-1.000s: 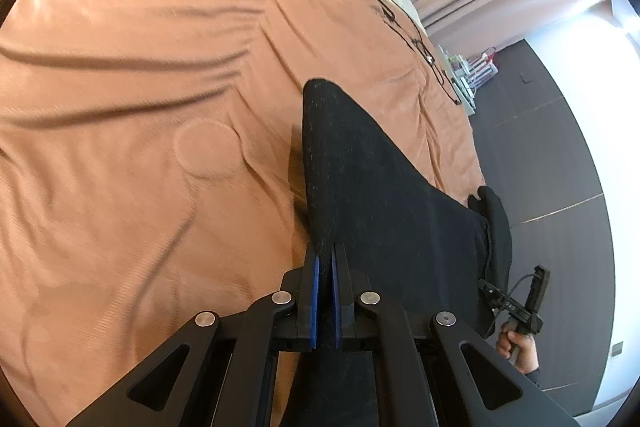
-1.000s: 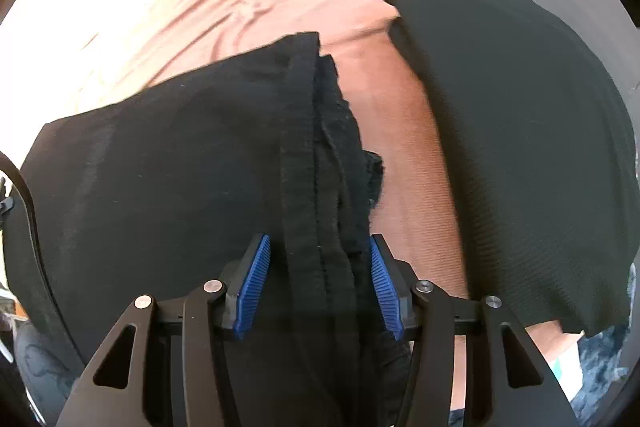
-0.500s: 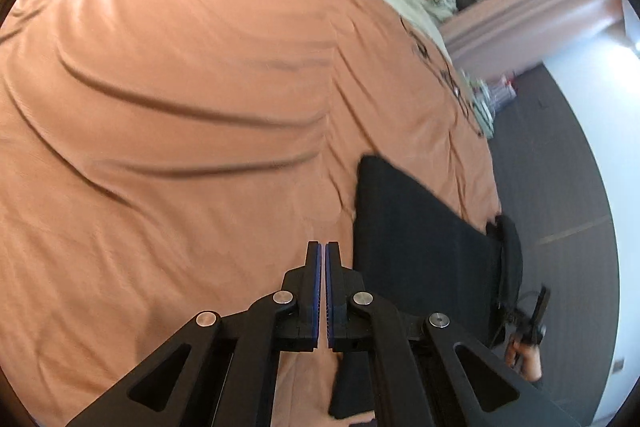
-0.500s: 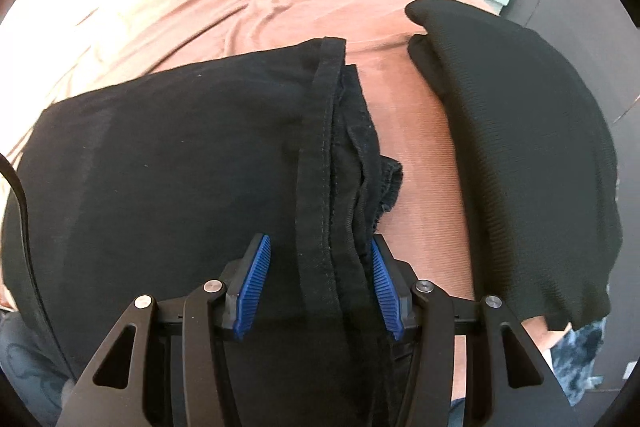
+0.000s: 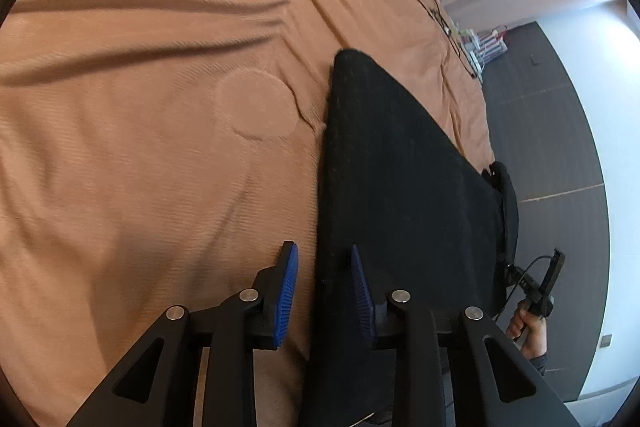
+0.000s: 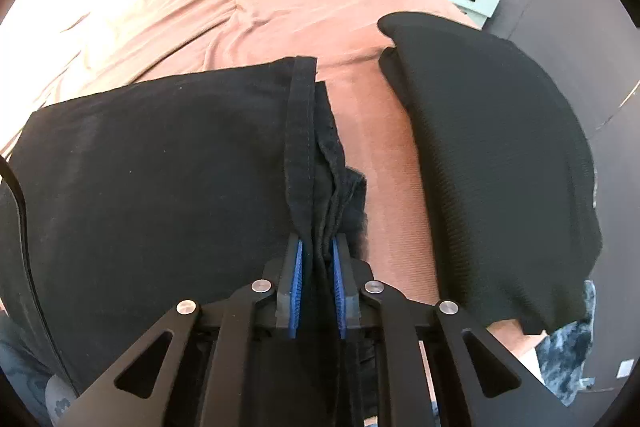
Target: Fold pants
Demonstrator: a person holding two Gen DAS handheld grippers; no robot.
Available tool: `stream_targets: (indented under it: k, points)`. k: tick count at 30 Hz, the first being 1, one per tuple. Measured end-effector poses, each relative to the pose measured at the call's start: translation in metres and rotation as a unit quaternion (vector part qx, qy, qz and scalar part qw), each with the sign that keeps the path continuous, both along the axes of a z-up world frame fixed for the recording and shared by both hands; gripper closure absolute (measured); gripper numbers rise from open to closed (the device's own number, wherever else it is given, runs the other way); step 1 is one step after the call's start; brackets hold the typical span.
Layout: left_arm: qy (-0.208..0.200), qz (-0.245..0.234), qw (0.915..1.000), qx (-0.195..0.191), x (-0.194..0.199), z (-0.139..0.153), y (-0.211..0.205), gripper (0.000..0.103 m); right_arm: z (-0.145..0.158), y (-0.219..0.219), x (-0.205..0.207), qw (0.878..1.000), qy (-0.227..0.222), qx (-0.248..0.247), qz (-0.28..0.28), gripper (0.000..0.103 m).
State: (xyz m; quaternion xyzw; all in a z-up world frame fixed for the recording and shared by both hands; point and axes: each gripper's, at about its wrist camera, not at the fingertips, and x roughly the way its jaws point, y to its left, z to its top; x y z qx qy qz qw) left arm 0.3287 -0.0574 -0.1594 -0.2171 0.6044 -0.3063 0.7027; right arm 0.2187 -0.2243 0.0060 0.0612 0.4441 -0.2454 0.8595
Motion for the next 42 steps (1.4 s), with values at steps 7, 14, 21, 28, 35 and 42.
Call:
stream_targets:
  k: [7, 14, 21, 28, 35, 42]
  points:
    - [-0.007, -0.009, 0.9999, 0.007, 0.001, -0.001, -0.019, 0.057, 0.008, 0.001, -0.011, 1.0, -0.007, 0.003, -0.009, 0.101]
    - [0.002, -0.015, 0.9997, 0.018, 0.001, -0.009, -0.028, 0.057, 0.015, 0.009, -0.014, 1.0, -0.014, -0.023, -0.008, 0.101]
    - [-0.006, -0.033, 0.9995, -0.003, -0.004, -0.003, -0.037, 0.057, 0.028, 0.016, -0.02, 0.999, -0.017, -0.049, -0.012, 0.101]
    - [0.023, -0.035, 0.999, -0.018, 0.0, -0.023, -0.05, 0.061, -0.013, -0.002, -0.006, 1.0, 0.008, -0.02, -0.02, 0.101]
    - [0.0, -0.038, 0.9993, -0.007, -0.005, -0.014, -0.056, 0.09, -0.013, -0.012, -0.007, 1.0, -0.006, 0.017, -0.005, 0.089]
    - [-0.016, -0.029, 0.9993, 0.014, -0.009, -0.001, -0.058, 0.094, -0.029, -0.036, -0.008, 0.993, -0.039, 0.113, 0.024, 0.034]
